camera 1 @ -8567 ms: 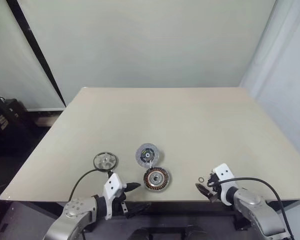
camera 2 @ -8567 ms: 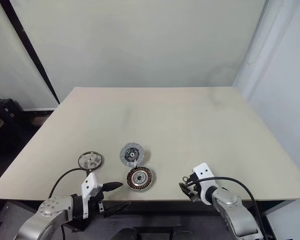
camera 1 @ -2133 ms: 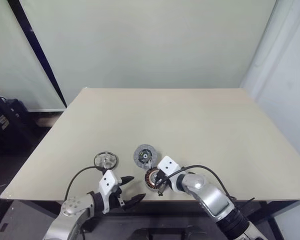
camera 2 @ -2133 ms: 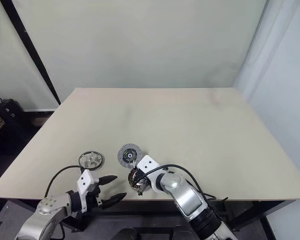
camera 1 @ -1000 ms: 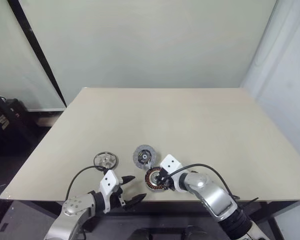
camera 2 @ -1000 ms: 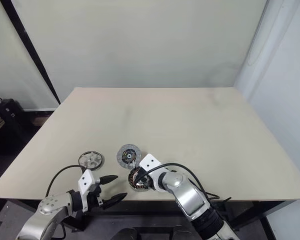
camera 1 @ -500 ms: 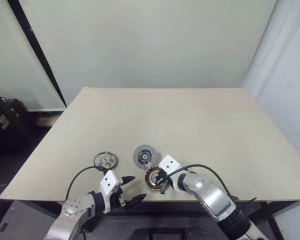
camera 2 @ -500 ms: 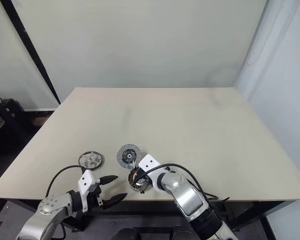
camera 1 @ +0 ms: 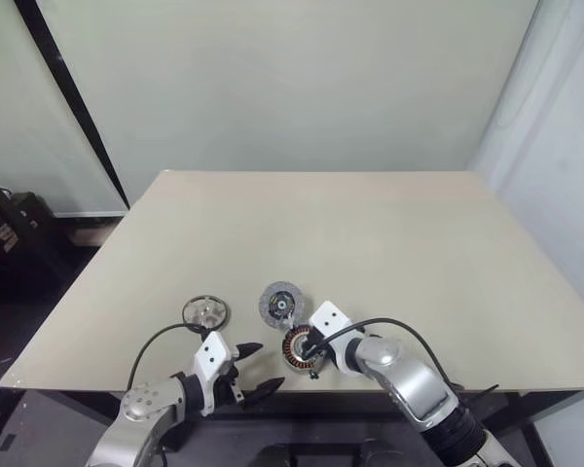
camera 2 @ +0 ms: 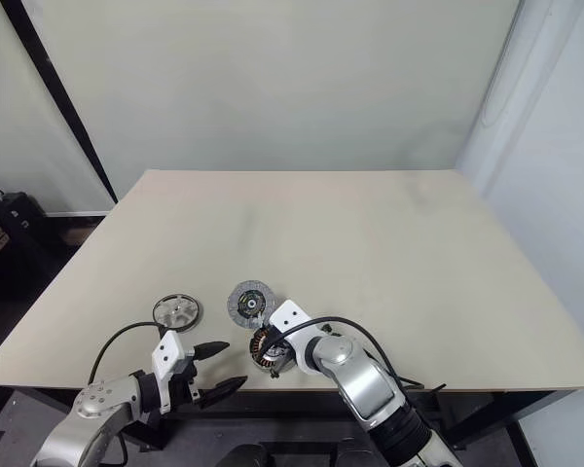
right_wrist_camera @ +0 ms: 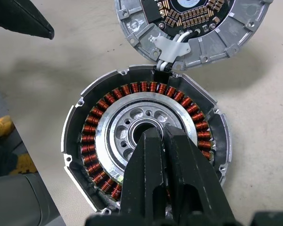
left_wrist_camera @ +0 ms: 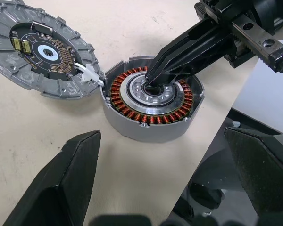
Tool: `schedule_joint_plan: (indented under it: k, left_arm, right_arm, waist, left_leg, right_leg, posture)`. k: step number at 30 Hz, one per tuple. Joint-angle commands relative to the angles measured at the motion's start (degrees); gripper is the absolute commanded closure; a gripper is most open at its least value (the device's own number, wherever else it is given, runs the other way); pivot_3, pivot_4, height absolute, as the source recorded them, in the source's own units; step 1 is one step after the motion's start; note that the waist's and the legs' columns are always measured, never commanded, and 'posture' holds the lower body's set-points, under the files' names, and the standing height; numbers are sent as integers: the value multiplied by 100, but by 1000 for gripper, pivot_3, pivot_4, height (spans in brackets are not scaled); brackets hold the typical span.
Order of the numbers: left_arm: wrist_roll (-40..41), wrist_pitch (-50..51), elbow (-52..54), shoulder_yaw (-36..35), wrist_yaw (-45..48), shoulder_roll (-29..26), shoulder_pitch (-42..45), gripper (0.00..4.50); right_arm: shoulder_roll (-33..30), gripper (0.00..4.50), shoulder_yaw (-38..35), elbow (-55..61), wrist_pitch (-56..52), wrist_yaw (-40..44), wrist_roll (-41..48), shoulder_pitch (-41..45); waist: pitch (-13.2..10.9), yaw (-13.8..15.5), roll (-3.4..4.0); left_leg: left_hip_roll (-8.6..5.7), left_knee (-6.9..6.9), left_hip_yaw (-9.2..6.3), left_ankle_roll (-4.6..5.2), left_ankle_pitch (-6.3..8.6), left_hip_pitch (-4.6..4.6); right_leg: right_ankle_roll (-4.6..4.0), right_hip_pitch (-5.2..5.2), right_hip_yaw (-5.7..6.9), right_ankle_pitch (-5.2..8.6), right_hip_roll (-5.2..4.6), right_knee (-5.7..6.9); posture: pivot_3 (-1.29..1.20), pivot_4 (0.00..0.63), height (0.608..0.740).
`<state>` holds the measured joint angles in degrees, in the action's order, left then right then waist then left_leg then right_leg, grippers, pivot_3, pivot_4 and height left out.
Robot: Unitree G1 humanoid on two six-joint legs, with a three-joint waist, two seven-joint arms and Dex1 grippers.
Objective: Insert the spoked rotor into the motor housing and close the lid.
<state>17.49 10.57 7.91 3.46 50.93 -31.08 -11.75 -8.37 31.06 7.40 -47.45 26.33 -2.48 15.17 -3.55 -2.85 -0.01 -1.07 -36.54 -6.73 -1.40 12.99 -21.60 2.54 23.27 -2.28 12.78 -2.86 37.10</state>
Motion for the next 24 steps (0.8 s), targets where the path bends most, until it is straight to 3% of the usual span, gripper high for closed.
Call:
schedule_joint_plan:
  k: [1,3,6,14,17,24]
  left_arm:
    - [-18,-87,87,-55,-3,-44,57,0]
    - [-22,-98,70,-55,0,-43,58,0]
    - [-23,-102,65,-55,0,-40,51,0]
    - [-19,-98,80,-66,-13,-38,29,0]
    - [-16,-107,82,-82,-15,-45,8,0]
    - [-6,-109,93,-118,-22,-62,-16,0]
  right_arm:
    - [15,4458,-45,184,48,-5,25,74]
    - [29,4458,-87,230,94,34,86,72]
    - [30,3813,-122,325,147,46,116,86]
    - [105,1083,-270,456,37,70,282,76]
    - [88,1397,-219,454,74,95,344,36]
    - [69,3919,-107,172,132,93,276,-16]
  waist:
    - [0,0,0]
    - [0,0,0]
    - [0,0,0]
    - [0,0,0]
    - [0,0,0]
    - [0,0,0]
  left_leg:
    - [0,0,0,0,0,0]
    - [0,0,0,0,0,0]
    - [0,0,0,0,0,0]
    - [0,-1,0,0,0,0]
    - [0,0,0,0,0,0]
    - [0,0,0,0,0,-1]
  right_leg:
    - [0,0,0,0,0,0]
    - [0,0,0,0,0,0]
    - [0,1,0,0,0,0]
    - [0,0,0,0,0,0]
    - [0,1,0,0,0,0]
    - [0,1,0,0,0,0]
  posture:
    - [0,0,740]
    - [0,0,740]
    - [0,0,740]
    - [0,0,740]
    - [0,0,740]
    - [0,0,740]
